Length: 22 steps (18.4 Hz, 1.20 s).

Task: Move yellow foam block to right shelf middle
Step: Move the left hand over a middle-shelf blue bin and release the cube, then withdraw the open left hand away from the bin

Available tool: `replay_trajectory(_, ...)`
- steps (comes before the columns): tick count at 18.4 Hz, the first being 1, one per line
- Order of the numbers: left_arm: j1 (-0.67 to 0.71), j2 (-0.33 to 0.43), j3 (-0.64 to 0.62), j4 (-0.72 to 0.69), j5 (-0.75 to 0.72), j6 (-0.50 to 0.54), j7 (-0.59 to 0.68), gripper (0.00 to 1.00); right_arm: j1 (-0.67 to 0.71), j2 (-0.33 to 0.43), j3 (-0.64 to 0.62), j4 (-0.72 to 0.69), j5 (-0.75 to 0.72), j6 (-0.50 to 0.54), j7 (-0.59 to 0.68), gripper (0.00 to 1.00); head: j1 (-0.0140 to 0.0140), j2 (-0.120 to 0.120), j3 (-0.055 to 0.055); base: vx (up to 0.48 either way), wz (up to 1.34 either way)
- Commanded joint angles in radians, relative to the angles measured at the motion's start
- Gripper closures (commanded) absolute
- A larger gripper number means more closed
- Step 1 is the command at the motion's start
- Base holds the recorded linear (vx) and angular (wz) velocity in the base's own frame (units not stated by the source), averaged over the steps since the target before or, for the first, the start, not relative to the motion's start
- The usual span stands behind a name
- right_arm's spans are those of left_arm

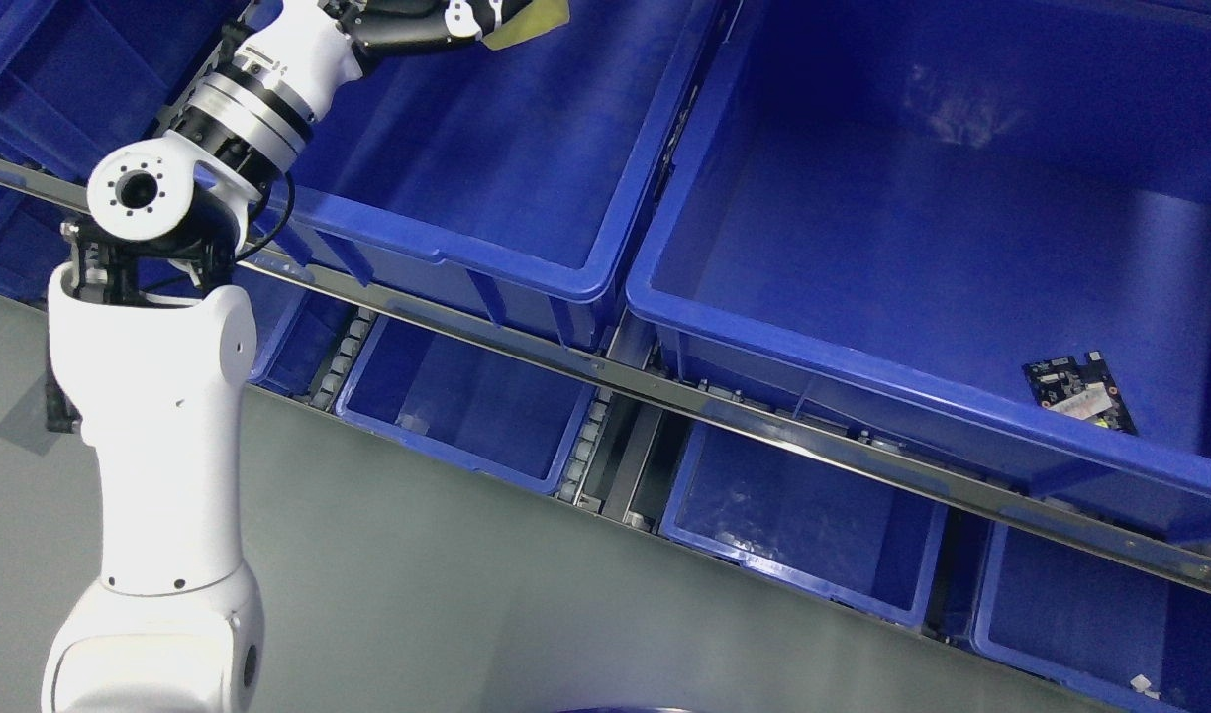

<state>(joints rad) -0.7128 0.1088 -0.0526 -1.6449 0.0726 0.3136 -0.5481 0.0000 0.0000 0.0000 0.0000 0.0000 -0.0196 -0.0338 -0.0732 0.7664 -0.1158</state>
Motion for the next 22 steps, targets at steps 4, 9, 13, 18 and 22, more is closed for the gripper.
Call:
replay_trajectory(4, -0.036, 0.051, -0.087, 0.031, -0.123, 0.013, -0.026, 0.00, 0.025, -0.017, -0.012, -0.017, 0.003, 0.000, 0.005, 0.00, 0.0000, 0.000, 0.000, 0.011, -0.01)
replay_trajectory(9, -0.039, -0.091, 0.104, 0.020, -0.122, 0.013, -0.010, 0.00, 0.025, -0.017, -0.012, -0.017, 0.003, 0.000, 0.005, 0.00, 0.0000, 0.000, 0.000, 0.000, 0.00)
replay_trajectory(13, -0.036, -0.091, 0.232, 0.028, -0.004, 0.015, 0.184, 0.00, 0.023, -0.017, -0.012, -0.017, 0.003, 0.000, 0.005, 0.00, 0.0000, 0.000, 0.000, 0.000, 0.00)
replay_trajectory(18, 0.039, -0.091, 0.247, 0.023, 0.176, 0.015, 0.362, 0.00, 0.025, -0.017, -0.012, -0.017, 0.003, 0.000, 0.005, 0.00, 0.0000, 0.000, 0.000, 0.000, 0.00)
replay_trajectory(22, 0.084, -0.091, 0.226, 0.020, 0.193, 0.015, 0.349, 0.00, 0.023, -0.017, -0.012, -0.017, 0.003, 0.000, 0.005, 0.00, 0.0000, 0.000, 0.000, 0.000, 0.00)
